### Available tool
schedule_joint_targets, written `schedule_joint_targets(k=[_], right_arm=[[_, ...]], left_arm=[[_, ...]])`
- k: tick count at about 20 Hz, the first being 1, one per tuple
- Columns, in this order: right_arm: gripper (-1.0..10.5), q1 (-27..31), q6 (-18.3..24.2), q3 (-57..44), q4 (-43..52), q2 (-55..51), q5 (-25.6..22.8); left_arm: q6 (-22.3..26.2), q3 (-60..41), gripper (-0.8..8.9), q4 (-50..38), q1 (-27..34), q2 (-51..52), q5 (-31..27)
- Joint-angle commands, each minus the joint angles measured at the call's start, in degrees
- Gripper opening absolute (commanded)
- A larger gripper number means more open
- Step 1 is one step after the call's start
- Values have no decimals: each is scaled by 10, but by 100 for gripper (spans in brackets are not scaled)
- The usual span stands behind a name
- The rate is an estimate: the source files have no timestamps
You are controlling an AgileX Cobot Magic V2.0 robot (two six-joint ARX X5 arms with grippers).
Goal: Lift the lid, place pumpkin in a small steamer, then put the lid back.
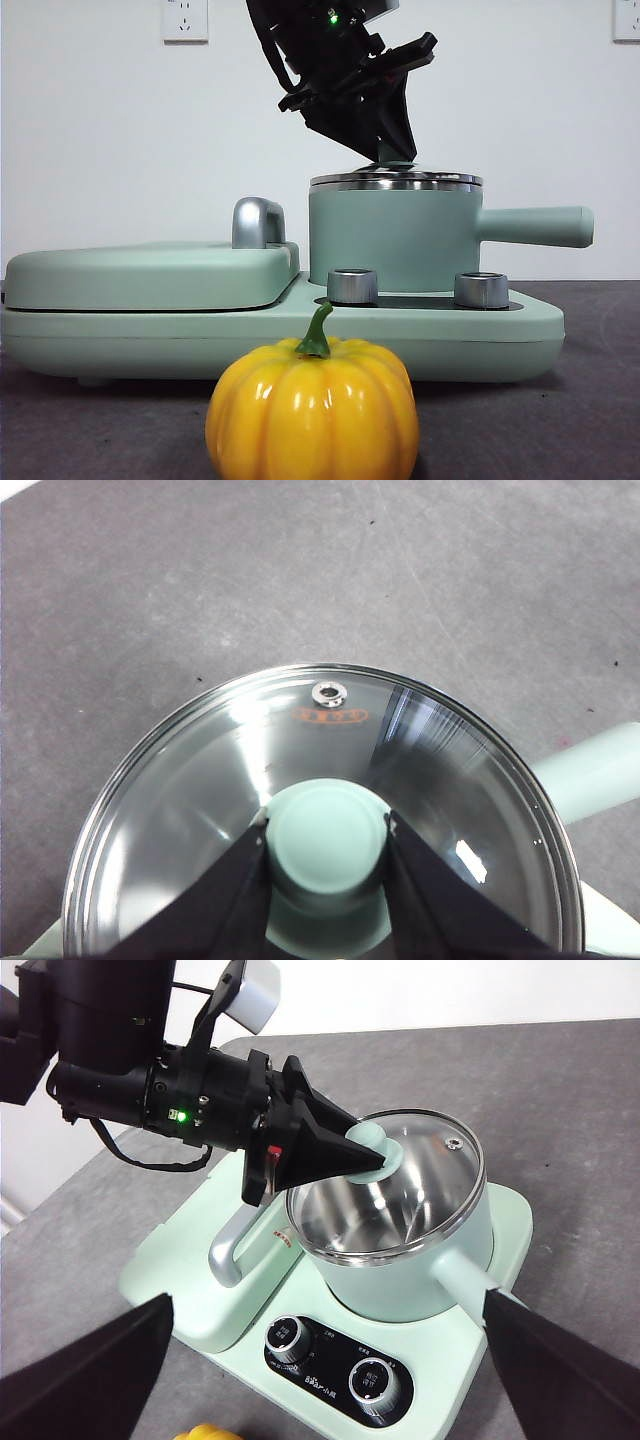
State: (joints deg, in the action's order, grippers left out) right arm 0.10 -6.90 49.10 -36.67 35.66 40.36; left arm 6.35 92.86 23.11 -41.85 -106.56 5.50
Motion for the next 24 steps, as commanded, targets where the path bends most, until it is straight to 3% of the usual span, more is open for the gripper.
schedule_joint_targets(k=[1, 6, 12, 15, 18, 24], right_arm=[[492, -1, -4, 8, 4, 2, 1], [492, -1, -4, 8, 4, 2, 1], [490, -1, -8, 8, -9, 2, 2], [425, -8, -23, 9, -41, 4, 7], [408, -47, -52, 24, -80, 20, 6], [410, -185, -136, 56, -87, 95, -70]], left_arm=[[1, 38, 26, -8, -9, -9, 5], [-28, 103, 26, 47, -9, -9, 5], [-30, 231, 16, 185, -9, -9, 5], [-30, 274, 16, 227, -5, -6, 5], [-27, 276, 16, 259, 1, 4, 5], [-25, 276, 15, 322, 42, 42, 5]])
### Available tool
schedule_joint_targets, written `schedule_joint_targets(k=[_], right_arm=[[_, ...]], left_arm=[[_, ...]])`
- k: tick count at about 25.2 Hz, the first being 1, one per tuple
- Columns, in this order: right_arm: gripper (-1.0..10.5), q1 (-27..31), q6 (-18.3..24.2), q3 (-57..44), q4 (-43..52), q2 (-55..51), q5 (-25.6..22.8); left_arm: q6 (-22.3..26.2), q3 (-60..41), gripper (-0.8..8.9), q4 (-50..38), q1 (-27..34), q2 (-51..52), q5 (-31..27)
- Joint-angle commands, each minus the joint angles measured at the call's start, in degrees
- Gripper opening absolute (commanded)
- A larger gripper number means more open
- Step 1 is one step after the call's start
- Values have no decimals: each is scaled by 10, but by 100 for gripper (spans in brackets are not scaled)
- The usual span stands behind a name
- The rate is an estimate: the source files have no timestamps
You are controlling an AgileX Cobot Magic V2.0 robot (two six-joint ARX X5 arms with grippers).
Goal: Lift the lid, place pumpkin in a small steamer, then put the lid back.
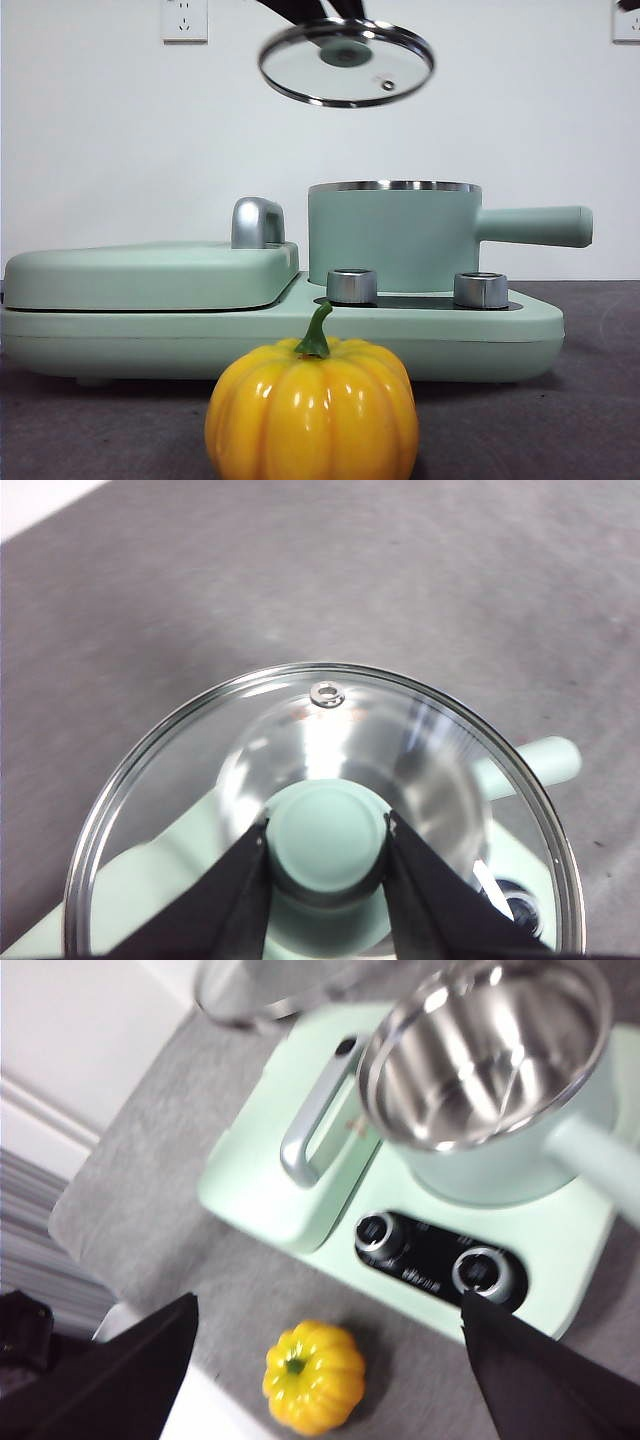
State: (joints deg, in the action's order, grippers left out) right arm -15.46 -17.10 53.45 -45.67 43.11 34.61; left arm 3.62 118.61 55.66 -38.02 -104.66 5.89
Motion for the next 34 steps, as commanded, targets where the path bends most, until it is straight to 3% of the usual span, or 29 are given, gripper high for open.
schedule_joint_targets(k=[1, 7, 14, 25, 34], right_arm=[[410, -55, -43, 17, 3, 37, -25], [454, -227, -84, 30, 2, 151, -134], [591, -362, -93, 88, -13, 320, -191], [654, -427, -90, 112, -12, 452, -238], [656, -450, -75, 112, -3, 511, -274]], left_arm=[[2, 18, 16, 3, 10, 33, 1], [13, 3, 15, 43, 48, 105, 1], [20, -17, 15, 58, 88, 158, 1], [19, -156, 15, 10, 114, 206, 1], [19, -173, 15, -2, 114, 219, 1]])
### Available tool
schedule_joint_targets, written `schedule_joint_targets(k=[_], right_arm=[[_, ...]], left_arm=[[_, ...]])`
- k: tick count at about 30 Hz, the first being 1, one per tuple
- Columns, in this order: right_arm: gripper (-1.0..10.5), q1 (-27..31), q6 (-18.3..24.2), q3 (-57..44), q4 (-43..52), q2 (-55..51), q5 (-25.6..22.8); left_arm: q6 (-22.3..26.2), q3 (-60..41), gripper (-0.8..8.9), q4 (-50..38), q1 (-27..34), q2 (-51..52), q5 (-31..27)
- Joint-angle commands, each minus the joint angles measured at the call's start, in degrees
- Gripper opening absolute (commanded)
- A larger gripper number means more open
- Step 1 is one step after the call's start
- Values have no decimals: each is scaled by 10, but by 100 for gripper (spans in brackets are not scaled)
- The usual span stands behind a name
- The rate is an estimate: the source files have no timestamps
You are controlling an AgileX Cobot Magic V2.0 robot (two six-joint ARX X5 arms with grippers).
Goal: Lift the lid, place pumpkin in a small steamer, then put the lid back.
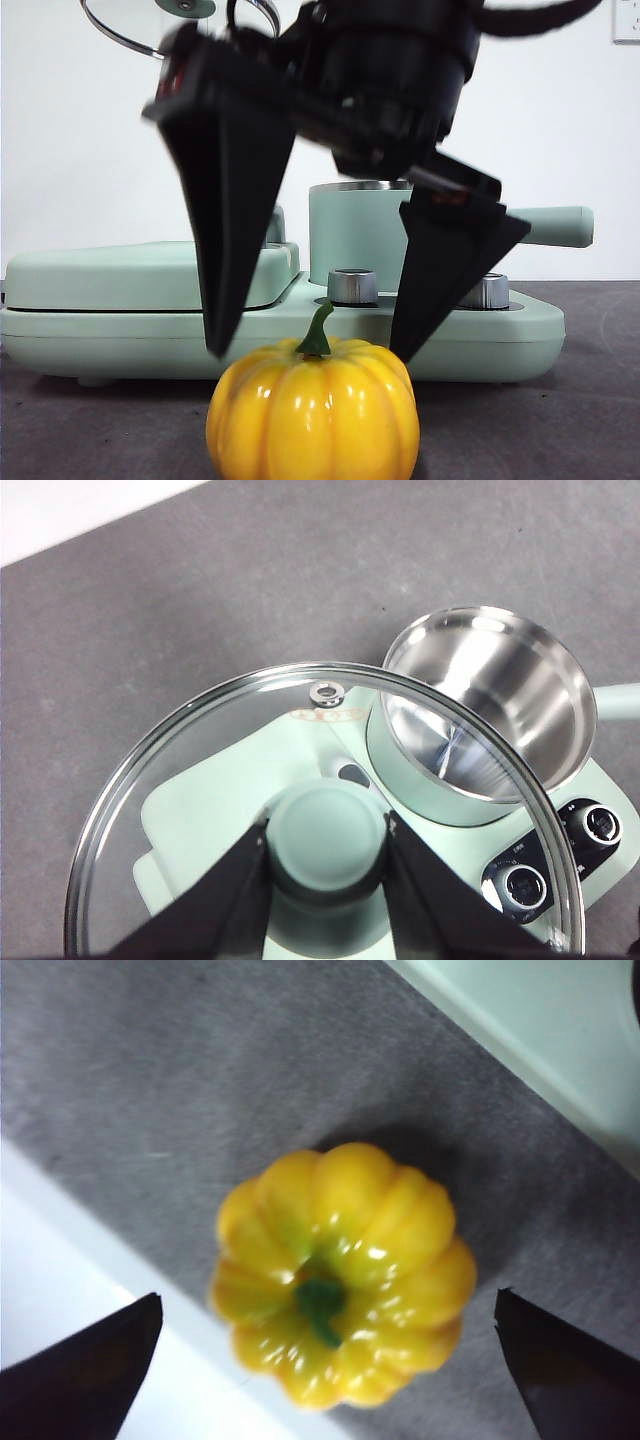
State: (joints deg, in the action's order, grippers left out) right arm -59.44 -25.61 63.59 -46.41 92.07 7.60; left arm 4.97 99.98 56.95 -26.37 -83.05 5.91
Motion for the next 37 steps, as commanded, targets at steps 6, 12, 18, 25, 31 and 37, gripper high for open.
schedule_joint_targets(k=[6, 12, 18, 25, 31, 37], right_arm=[[655, -14, 21, 10, 25, 55, -5], [543, -14, 38, 10, 28, 68, -10], [369, -16, 37, 10, 28, 68, -12], [370, -14, 43, 67, -59, 67, 1], [370, -9, 81, 201, -206, 67, 0], [370, 46, 90, 333, -336, 67, -2]], left_arm=[[6, 13, 15, -17, -2, 3, 1], [6, 13, 15, -17, -2, 3, 1], [6, 13, 15, -18, -2, 3, 1], [6, 13, 15, -19, -1, 3, 1], [6, 13, 15, -26, 7, 3, 1], [5, 13, 15, -28, 17, 3, 1]])
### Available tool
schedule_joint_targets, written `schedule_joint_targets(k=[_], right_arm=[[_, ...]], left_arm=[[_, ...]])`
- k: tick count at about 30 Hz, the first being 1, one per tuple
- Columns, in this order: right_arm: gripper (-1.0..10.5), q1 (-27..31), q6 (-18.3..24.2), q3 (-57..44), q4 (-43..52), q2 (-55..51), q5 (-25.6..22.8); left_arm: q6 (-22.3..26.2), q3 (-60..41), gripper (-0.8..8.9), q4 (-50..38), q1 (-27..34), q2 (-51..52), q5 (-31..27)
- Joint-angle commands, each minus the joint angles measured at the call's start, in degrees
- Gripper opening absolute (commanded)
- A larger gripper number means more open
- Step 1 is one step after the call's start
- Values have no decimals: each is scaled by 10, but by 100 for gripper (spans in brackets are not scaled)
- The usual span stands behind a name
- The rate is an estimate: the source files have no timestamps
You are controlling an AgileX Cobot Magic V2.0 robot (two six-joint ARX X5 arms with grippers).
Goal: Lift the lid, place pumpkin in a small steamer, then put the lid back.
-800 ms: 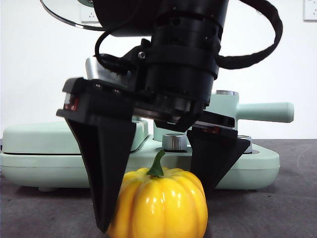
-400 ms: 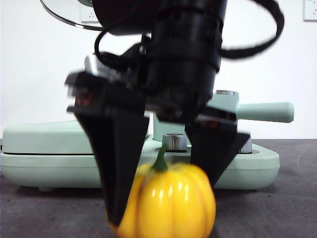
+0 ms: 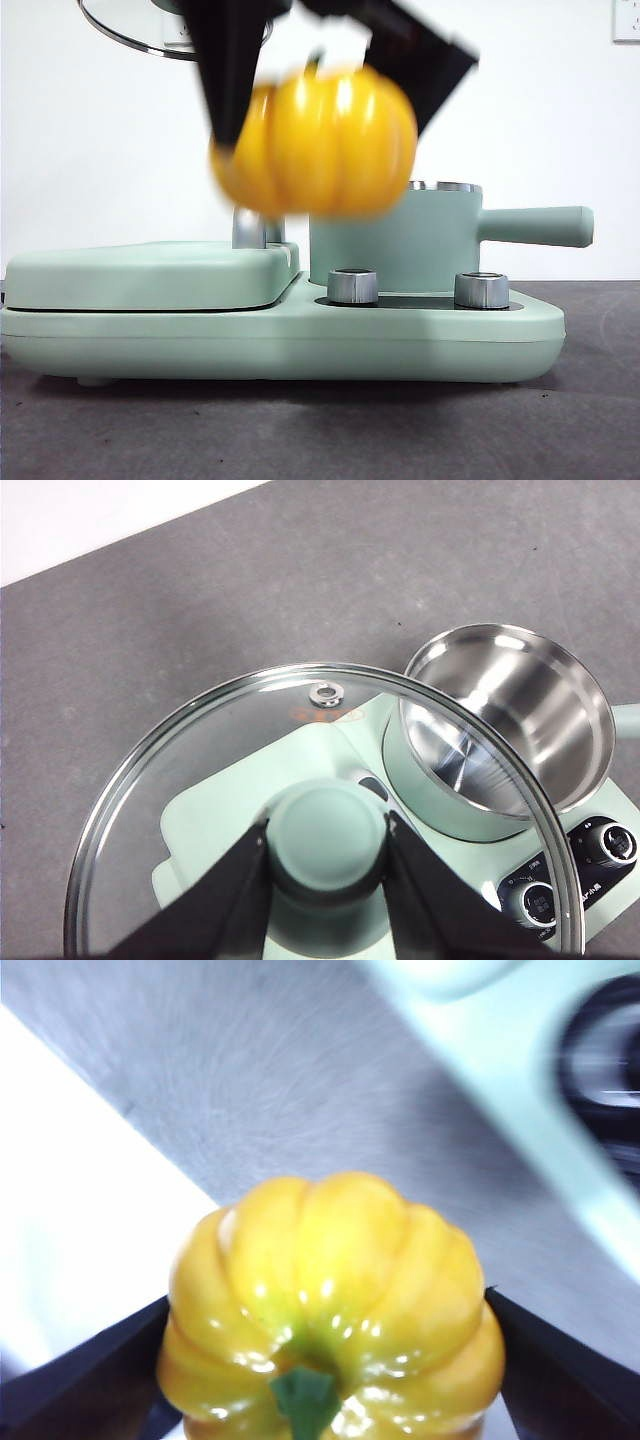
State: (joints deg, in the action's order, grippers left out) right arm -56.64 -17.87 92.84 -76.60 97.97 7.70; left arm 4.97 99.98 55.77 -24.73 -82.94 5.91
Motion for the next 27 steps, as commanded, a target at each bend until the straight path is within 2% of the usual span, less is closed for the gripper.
schedule_joint_targets(k=[1, 10, 14, 20, 27], right_arm=[[370, 34, 20, 60, -45, 8, -3], [370, 181, 63, 189, -45, 50, -13], [370, 224, 82, 244, -45, 100, -11], [370, 255, 101, 301, -45, 178, -13], [371, 270, 113, 309, -45, 228, -22]], left_arm=[[5, 13, 15, -17, 3, 2, 1], [5, 13, 15, -18, 5, 2, 1], [5, 13, 15, -17, 5, 2, 1], [4, 13, 15, -17, 5, 2, 1], [4, 13, 15, -16, 5, 2, 1]])
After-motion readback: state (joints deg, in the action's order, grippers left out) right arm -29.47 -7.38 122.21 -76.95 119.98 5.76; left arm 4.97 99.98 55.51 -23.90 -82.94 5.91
